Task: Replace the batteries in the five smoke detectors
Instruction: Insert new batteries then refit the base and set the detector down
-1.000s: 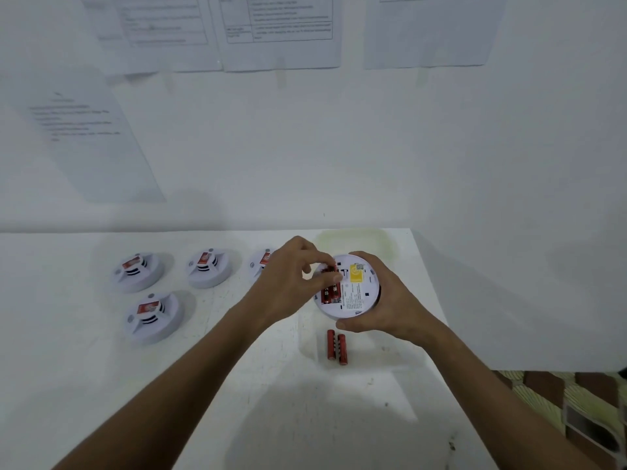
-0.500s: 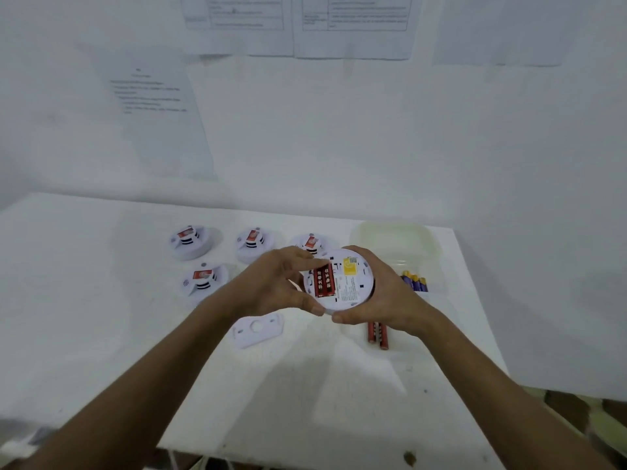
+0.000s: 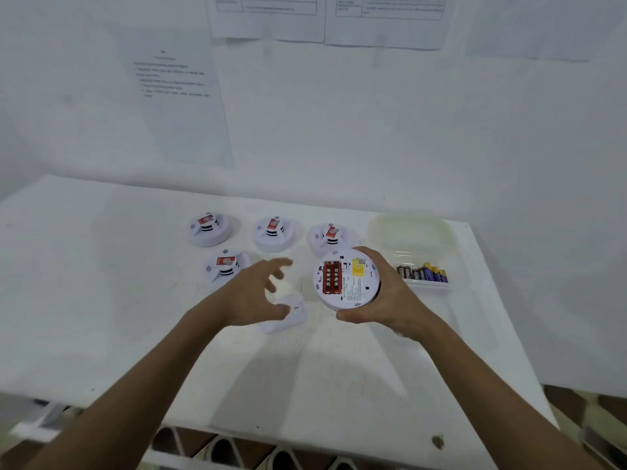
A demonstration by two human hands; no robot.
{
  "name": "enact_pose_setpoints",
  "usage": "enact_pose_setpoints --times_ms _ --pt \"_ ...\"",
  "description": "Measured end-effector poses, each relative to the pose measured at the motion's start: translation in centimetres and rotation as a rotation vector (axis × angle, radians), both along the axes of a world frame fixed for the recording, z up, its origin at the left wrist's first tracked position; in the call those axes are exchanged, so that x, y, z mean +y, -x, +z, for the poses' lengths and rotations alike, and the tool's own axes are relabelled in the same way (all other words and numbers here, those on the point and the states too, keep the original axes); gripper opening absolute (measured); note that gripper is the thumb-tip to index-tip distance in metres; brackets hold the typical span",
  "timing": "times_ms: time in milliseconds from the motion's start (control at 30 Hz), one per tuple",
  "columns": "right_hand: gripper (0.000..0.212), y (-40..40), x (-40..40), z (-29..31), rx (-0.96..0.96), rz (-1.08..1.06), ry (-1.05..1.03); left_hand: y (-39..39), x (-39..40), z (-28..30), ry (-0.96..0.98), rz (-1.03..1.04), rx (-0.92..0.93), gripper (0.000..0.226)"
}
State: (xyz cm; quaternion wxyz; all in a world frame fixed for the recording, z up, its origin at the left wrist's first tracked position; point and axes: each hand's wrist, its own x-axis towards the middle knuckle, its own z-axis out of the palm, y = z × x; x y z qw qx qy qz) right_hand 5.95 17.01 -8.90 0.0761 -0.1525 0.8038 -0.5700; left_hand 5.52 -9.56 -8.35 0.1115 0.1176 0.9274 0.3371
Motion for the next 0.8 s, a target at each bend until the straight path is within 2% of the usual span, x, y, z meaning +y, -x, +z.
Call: enact_pose_setpoints --times_ms 67,133,233,300,433,567,667,800 --pt "0.095 -0.4 -0.4 -0.5 -0.007 -0.006 -0.001 -0.3 -0.7 -1.6 0.195 0.009 -0.041 0.085" --pt "0.096 -0.8 -1.0 -0.7 -0.011 -0.011 -0.001 -0.6 -0.7 -2.7 0.303 0.017 -0.099 0.091" --pt "0.096 -1.3 -1.7 -1.2 -0.016 -0.024 -0.004 -0.5 -0.9 -3.6 0.4 0.004 -0.067 0.071" --pt "0.096 -1.6 -2.0 -1.5 -0.024 -0.043 -0.008 -0.3 -1.3 -3.7 0.379 -0.013 -0.046 0.056" --pt "0.096 -2.5 -2.5 -2.0 -0.031 -0.086 -0.008 -0.2 -1.6 -3.7 0.308 -0.08 -0.005 0.043" --pt "0.096 -3.4 -2.9 -2.3 -0.04 -0.12 -0.002 -0.2 -2.1 -4.1 0.304 -0.069 0.044 0.042" --pt "0.096 -4.0 -2.9 -2.3 -0.036 -0.146 0.005 -0.3 -2.6 -3.1 0.188 -0.024 0.138 0.049" --pt "0.097 -4.2 -3.0 -1.9 -0.035 -0.161 0.014 -0.2 -3.3 0.3 0.07 0.043 0.303 0.039"
